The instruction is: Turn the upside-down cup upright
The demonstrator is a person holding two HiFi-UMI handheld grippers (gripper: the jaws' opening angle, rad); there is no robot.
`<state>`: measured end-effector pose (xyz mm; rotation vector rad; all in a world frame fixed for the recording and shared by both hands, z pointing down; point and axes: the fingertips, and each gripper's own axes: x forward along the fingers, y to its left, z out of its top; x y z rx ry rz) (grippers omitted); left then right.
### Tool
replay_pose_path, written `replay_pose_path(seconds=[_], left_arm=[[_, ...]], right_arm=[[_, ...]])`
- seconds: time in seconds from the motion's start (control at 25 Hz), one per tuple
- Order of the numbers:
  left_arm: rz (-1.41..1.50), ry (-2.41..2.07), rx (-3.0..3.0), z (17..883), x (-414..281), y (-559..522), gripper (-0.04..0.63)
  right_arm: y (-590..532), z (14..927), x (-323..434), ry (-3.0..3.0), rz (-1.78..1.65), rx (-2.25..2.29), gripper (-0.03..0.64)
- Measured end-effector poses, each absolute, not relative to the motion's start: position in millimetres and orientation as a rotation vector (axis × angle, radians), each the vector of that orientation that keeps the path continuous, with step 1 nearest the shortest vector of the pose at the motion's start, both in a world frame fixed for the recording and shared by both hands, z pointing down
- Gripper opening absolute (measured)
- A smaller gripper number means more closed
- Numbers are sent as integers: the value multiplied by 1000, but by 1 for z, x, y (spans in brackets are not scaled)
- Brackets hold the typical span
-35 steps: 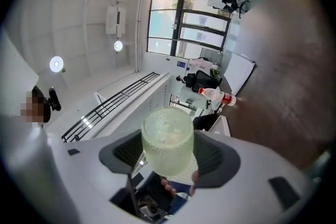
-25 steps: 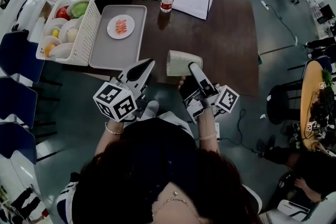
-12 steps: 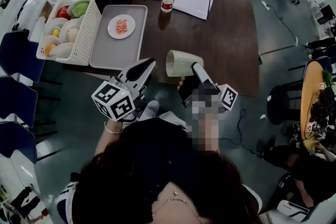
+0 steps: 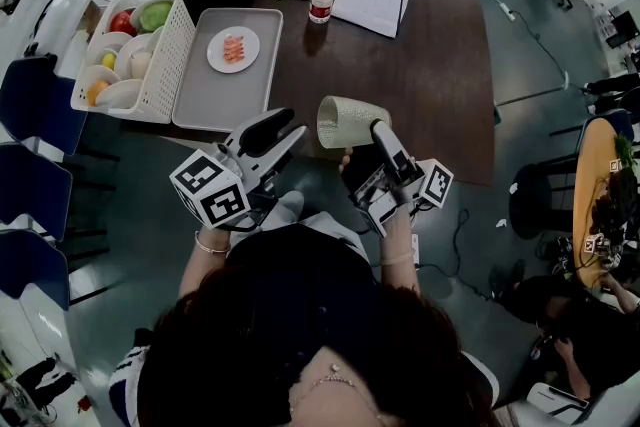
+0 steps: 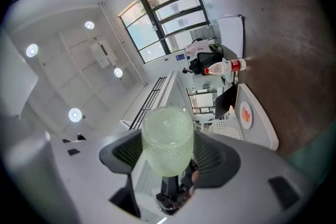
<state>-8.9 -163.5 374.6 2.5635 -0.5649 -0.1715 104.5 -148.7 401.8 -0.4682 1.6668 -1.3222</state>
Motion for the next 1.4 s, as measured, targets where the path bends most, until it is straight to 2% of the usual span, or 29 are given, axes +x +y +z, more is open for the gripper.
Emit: replay_pose_path(seconds=[0.32, 0.68, 1.4], left_arm=[[-113, -388, 2602, 375, 10, -147, 325], [-93, -311, 2614, 370, 24, -143, 387], [-15, -288, 2673, 373, 45, -136, 400]], right_arm=[[-148, 399, 99, 1676, -1334, -444, 314], [-146, 398, 96, 1697, -1343, -424, 314], [-142, 394, 84, 1735, -1367, -357, 314]])
